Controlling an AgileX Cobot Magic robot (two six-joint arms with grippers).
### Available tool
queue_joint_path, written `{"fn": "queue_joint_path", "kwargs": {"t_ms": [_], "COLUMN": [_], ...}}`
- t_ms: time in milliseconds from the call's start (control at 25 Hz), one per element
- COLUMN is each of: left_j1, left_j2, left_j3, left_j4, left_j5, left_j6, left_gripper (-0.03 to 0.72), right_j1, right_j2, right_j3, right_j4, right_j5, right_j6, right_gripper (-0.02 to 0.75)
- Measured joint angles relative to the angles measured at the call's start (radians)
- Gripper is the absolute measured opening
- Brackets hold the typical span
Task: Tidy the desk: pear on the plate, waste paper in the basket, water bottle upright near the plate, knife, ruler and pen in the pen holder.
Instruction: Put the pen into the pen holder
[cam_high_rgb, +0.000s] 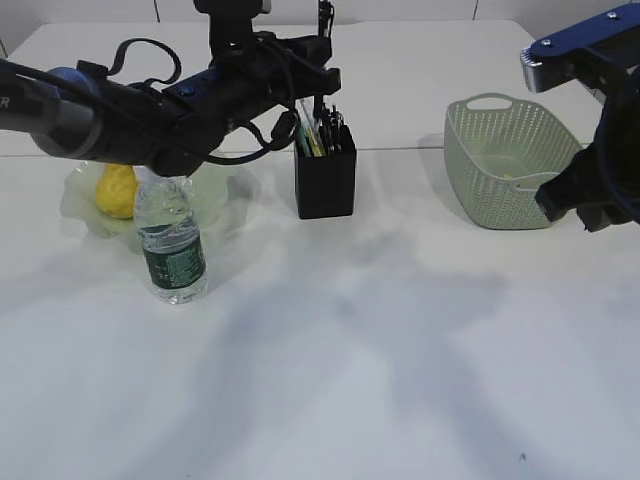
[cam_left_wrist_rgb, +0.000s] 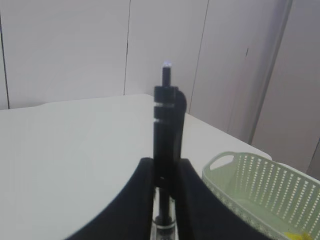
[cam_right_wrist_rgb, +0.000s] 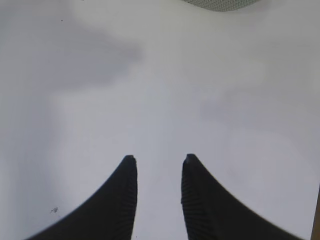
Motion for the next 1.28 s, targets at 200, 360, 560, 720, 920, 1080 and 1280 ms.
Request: {"fn": "queue_joint_path", "kwargs": {"t_ms": [200,360,560,720,920,1080,1280], "left_j1": [-0.021,-0.025,-0.035,-0.039,-0.041,-0.044,-0.044], "left_j2": [0.002,0.002,0.004,0.024,0.053,0.066,0.088], "left_j3": [0.000,0.000,0.000,0.000,0.000,0.000,0.000], "left_j4": [-0.140,-0.191,-0.261,-0.282,-0.288,-0.288,-0.290], "left_j5": [0.012,0.025,0.040,0.040,0.017,0.005,0.001], "left_j6": [0.096,0.136,0.180,0.186,0.188,0.188,0.188], "left_gripper": [0.059,0.059,0.056,0.055,0.055,0.055,0.055], "right_j1": [0.000,0.000,0.000,0.000,0.000,0.000,0.000], "right_j2": [0.000,0.000,0.000,0.000,0.000,0.000,0.000], "right_j3": [0.000,0.000,0.000,0.000,0.000,0.000,0.000], "right_j4": [0.000,0.000,0.000,0.000,0.000,0.000,0.000], "right_j5": [0.000,0.000,0.000,0.000,0.000,0.002,0.002], "right_j6": [0.000,0.000,0.000,0.001,0.001,0.001,0.001], "right_gripper": [0.230,0.230,0.230,0.230,0.230,0.230,0.230]}}
